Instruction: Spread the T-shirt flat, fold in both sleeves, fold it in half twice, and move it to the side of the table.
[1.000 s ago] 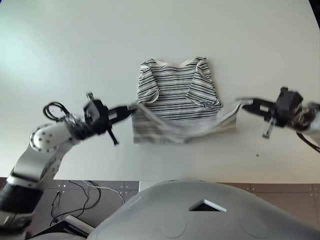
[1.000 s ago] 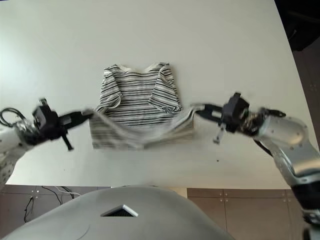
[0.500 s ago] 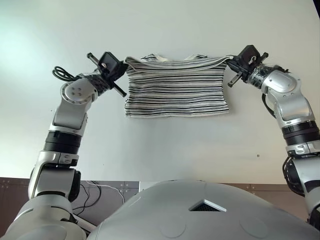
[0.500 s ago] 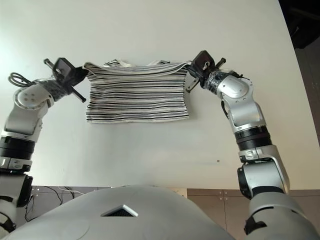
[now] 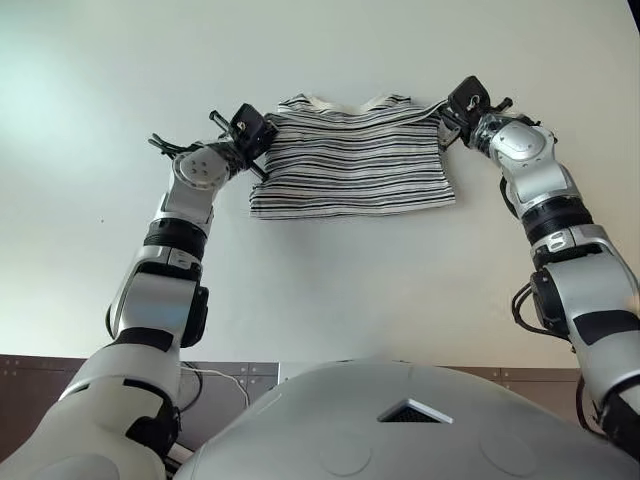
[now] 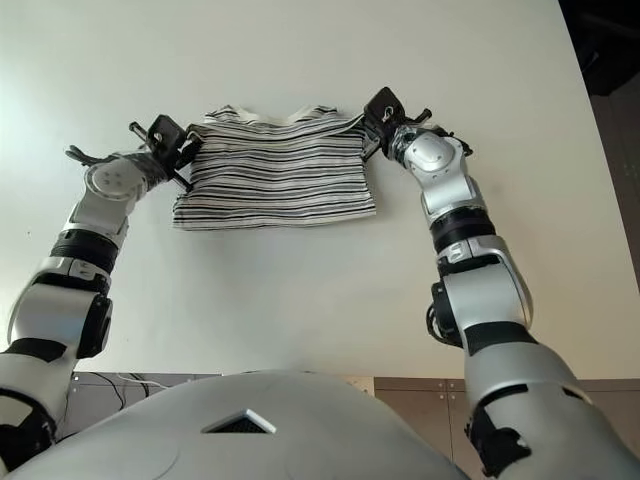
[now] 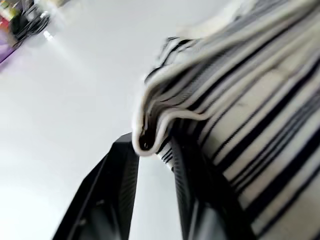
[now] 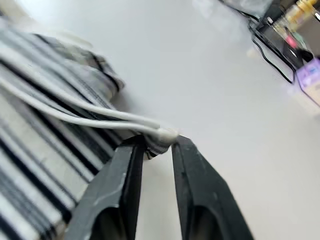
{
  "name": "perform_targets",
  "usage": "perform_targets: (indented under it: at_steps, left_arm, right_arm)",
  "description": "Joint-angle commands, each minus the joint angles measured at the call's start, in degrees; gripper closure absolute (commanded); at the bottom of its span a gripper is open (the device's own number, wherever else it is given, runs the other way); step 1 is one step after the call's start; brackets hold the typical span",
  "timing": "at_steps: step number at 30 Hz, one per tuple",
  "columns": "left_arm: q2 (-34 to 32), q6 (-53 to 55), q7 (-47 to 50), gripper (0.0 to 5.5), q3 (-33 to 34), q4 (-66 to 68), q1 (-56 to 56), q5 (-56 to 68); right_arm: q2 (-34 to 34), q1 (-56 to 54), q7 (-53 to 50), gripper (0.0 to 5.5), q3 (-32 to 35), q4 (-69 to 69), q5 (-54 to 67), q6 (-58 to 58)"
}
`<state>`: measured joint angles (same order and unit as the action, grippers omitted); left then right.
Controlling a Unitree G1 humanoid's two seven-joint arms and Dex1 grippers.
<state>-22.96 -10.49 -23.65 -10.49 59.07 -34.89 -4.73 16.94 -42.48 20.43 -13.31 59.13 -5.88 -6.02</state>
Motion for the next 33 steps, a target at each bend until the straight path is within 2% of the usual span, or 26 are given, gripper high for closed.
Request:
perform_targets:
  at_steps: [1, 6, 9, 11, 13, 15, 17, 19, 23, 28, 31, 33]
  left_arm:
    - [2.3, 0.2, 5.1, 3.75, 5.4, 7.4, -6.6, 2.4]
    - [1.8, 3.9, 11.6, 2.98, 9.4, 13.5, -10.3, 2.4]
    - [0.3, 2.9, 11.6, 2.67, 11.7, 12.4, -7.8, 4.0]
    - [-1.1, 0.3, 12.1, 2.67, 14.7, 8.6, -4.5, 6.2]
    - [-1.5, -0.2, 13.7, 2.67, 18.9, -0.9, 0.8, 9.5]
    - [-0.4, 4.3, 11.3, 2.67, 18.9, -24.0, 11.4, 12.4]
    - [-1.3, 9.5, 6.1, 2.67, 15.2, -46.3, 22.2, 14.9]
    - [-2.1, 13.0, 4.6, 2.67, 14.5, -56.6, 29.1, 16.4]
    - [0.3, 16.7, 10.4, 2.67, 19.2, -58.3, 32.5, 15.9]
    - [4.7, 21.9, 16.1, 2.67, 21.2, -65.4, 36.9, 16.2]
    - [5.8, 24.1, 17.1, 2.67, 21.7, -69.1, 39.5, 15.6]
    - [6.5, 25.2, 17.9, 2.67, 22.2, -69.8, 40.2, 15.4]
  right_arm:
    - [-3.6, -7.1, -4.6, 3.8, 4.9, 7.6, 2.0, -0.4]
    - [-4.9, -11.0, -10.8, 2.87, 7.7, 13.0, 0.9, 1.4]
    - [-3.5, -8.3, -7.5, 2.4, 7.9, 9.7, 0.7, -2.7]
    - [-1.7, -3.5, -0.6, 2.4, 5.3, 2.5, -0.4, -8.8]
    - [1.1, 2.7, 6.4, 2.4, 1.1, -6.6, -2.8, -14.0]
    - [5.2, 8.5, 13.1, 2.4, -2.2, -16.0, -4.5, -15.8]
    - [10.6, 13.6, 18.8, 2.4, -3.5, -24.9, -4.9, -16.6]
    - [15.0, 16.9, 23.0, 2.4, -4.6, -29.8, -6.1, -18.1]
    - [20.0, 21.1, 26.2, 2.4, -8.7, -30.3, -11.1, -23.6]
    - [24.2, 27.3, 31.6, 2.4, -10.9, -41.5, -10.1, -24.5]
    - [26.7, 33.0, 35.2, 2.4, -10.5, -55.3, -6.0, -19.0]
    - [24.1, 37.9, 35.5, 2.4, -11.6, -69.8, -2.8, -8.0]
